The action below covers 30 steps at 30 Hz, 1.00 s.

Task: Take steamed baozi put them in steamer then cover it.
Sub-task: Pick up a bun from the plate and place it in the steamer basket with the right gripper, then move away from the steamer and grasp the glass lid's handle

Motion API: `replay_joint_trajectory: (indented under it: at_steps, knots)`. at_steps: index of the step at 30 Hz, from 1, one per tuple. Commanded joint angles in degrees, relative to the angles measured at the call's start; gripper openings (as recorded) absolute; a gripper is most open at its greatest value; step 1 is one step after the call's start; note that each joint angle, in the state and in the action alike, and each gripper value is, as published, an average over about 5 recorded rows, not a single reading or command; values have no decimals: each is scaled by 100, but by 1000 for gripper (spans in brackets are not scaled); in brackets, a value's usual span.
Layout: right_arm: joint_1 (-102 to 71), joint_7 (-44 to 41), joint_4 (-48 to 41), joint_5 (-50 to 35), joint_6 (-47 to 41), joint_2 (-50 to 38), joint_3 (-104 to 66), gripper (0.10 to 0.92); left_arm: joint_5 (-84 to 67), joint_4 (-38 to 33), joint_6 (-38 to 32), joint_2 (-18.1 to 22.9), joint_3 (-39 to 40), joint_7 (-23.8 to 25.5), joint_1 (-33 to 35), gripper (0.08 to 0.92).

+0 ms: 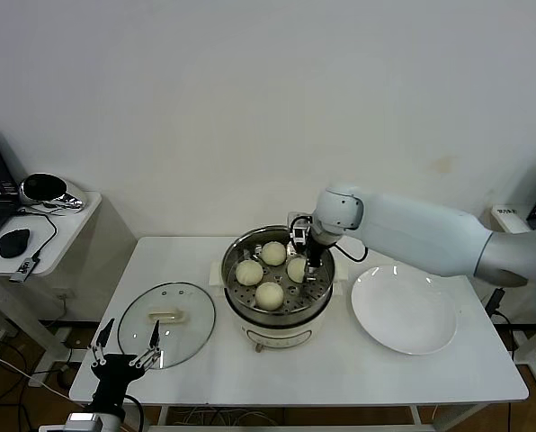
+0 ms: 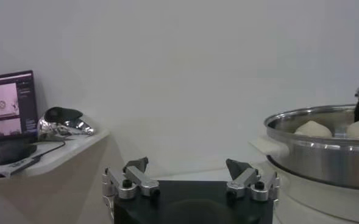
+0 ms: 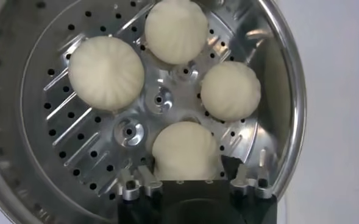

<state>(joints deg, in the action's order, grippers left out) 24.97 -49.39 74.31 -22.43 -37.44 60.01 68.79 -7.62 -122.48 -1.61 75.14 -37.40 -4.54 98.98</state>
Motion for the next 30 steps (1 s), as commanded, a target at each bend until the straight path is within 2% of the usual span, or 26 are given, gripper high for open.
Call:
replay_joint_trajectory:
  at_steps: [1,3,7,11,14,16,21,25,30]
  knots:
    - [-3,208,997,-238,20,-951,-563,817,-2,37,-1,-11,26,5,-20,823]
    - [-258,662,1331,-479,116,-1297,-896,821,-7,37,-2,-17,32,6,-22,823]
    - [-1313,2140,2015,-1101,589,-2140,-1938,823,-24,46,-8,-25,27,5,-24,823]
    - [-3376,3621,2572,-1491,1769,-2774,-3705,823,-29,93,-25,-17,23,-9,-42,823]
    - [-5100,4195,2797,-1144,2681,-2797,-5241,823,-22,137,-39,4,37,-26,-63,823]
    - [-6307,4296,2836,-637,3176,-2553,-6394,823,-18,161,-46,26,56,-38,-74,823]
    - [-8614,4017,2761,672,4367,-1295,-8915,823,71,193,-131,108,140,-249,-107,823]
    - [-9681,3628,2891,1051,4829,-180,-10297,823,474,233,-155,170,226,-592,-169,823]
    - [-10511,3436,3173,1299,5041,1183,-11408,823,1954,699,-286,236,206,-955,-326,823]
